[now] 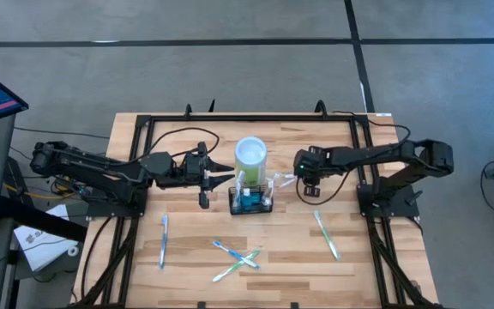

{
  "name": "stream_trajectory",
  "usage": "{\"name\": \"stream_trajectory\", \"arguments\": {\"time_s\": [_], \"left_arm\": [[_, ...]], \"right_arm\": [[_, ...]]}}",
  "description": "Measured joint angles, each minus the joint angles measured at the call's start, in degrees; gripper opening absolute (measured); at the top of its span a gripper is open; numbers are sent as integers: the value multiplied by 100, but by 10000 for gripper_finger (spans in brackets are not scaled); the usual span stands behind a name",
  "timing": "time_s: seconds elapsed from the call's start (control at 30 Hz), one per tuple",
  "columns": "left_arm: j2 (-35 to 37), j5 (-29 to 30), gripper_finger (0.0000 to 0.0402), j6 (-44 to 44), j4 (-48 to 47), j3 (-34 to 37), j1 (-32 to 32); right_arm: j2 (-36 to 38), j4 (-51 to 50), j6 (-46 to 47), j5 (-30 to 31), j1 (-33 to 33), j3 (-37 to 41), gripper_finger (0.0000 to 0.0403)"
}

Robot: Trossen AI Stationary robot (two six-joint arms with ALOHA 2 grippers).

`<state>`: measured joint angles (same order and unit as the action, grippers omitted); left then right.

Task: Pick & Place toothbrushing station
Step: Put the orange toothbrush into the wire organizer

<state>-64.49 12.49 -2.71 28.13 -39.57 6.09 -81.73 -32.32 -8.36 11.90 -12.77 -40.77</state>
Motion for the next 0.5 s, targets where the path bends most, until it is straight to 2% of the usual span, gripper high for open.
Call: {"name": "stream_trajectory", "arguments": {"time_s": [0.27,0.5], "left_arm": [[0,-4,80,1,-14,0,0],[0,-9,80,1,-16,0,0]], "right_arm": [[0,-27,-127,49,-106,-3,166],[-135,-97,-214,17,-200,8,174]]}}
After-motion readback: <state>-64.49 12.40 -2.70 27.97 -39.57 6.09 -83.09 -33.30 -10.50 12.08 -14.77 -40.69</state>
